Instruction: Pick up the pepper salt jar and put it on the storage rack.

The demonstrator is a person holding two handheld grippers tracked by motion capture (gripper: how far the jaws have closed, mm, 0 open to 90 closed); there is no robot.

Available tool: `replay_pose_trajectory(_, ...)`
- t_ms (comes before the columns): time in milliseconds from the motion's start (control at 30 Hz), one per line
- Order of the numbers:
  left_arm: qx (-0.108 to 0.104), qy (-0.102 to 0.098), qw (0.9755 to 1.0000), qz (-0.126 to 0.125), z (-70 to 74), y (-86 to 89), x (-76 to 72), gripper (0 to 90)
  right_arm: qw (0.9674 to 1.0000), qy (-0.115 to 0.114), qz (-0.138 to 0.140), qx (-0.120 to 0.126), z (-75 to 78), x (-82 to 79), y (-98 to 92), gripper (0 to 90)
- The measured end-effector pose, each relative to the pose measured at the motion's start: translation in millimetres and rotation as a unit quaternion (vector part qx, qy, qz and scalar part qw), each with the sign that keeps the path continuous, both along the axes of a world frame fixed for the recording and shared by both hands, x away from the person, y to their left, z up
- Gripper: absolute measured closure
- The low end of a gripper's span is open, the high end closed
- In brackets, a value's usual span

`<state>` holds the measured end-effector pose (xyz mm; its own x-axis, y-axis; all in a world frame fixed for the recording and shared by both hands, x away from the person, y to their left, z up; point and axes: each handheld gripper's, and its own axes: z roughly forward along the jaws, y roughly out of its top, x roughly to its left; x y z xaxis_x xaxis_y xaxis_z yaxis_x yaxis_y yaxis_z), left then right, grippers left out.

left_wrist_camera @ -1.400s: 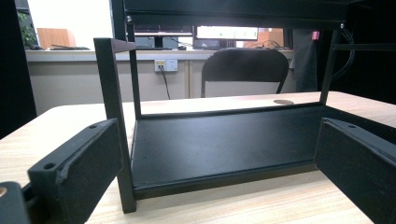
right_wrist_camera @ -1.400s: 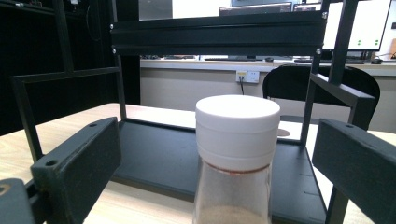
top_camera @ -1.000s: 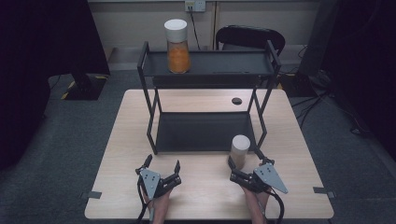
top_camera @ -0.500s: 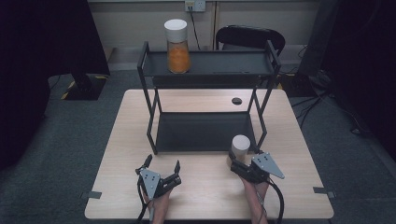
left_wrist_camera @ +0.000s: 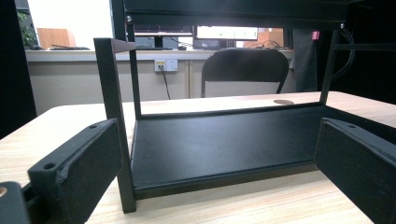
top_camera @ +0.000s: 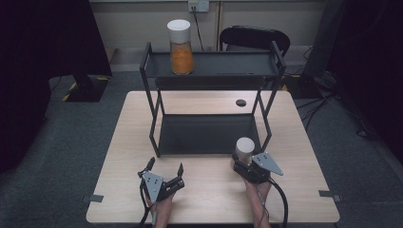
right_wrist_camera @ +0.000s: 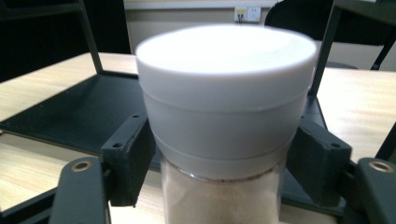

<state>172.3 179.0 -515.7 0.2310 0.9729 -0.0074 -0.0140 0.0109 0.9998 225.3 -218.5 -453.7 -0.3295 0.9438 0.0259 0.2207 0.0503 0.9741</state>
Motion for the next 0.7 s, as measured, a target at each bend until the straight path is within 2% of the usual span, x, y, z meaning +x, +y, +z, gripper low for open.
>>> replay_pose_trajectory(167, 0.000, 0.000, 1.0000, 0.000, 0.1, 0.0, 0.0, 0.4, 1.0000, 0.002, 0.002, 0.002, 0.5, 0.6, -2.4, 33.0)
replay_pose_trajectory(233, 0.000, 0.000, 1.0000, 0.000, 0.0, -0.1, 0.1, 0.4, 1.0000, 0.000, 0.002, -0.005, 0.6, 0.5, -2.2, 33.7)
replay_pose_trajectory(700, 0.000, 0.000, 1.0000, 0.000, 0.1, 0.0, 0.1, 0.4, 0.9998, -0.005, -0.010, -0.013, 2.4, -2.2, 1.6, 35.3)
